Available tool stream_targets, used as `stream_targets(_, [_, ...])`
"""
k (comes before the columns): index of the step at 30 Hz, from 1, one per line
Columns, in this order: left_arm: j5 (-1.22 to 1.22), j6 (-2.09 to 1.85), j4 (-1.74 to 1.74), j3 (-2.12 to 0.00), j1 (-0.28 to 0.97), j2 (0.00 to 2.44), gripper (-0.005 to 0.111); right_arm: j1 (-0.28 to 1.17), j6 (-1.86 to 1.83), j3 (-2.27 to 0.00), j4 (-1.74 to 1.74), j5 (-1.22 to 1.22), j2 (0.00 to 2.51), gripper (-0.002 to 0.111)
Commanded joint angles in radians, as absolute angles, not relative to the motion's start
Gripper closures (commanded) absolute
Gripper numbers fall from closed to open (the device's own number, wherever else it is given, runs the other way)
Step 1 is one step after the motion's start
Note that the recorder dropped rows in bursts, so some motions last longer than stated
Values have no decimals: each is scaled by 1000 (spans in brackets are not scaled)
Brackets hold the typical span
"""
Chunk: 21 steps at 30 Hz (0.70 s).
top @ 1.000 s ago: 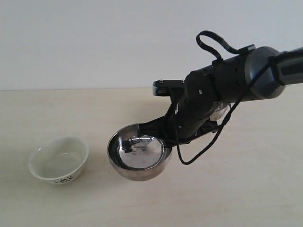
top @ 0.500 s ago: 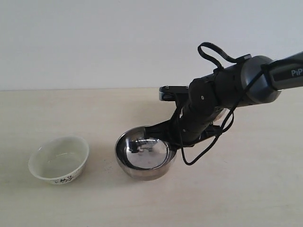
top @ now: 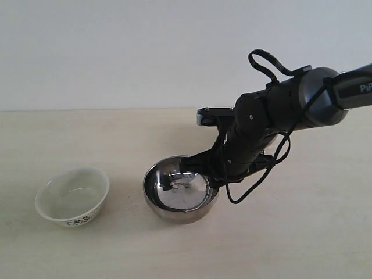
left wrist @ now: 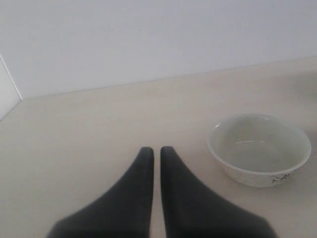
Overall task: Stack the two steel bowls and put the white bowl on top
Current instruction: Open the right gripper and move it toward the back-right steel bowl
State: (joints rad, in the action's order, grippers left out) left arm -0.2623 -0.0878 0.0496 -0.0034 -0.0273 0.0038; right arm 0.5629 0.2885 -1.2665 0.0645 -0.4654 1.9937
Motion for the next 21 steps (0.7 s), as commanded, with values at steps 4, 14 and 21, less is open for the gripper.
stream_targets(4, [-254,-78,41,0,-30,0,103,557,278,-1268,68,-505,1989,67])
stream_targets(14, [-254,-78,41,0,-30,0,103,557,278,-1268,68,-501,1891,68])
stream_targets(21, [-254,-78,41,0,-30,0,103,518,293,-1268,70,-508,1786,68])
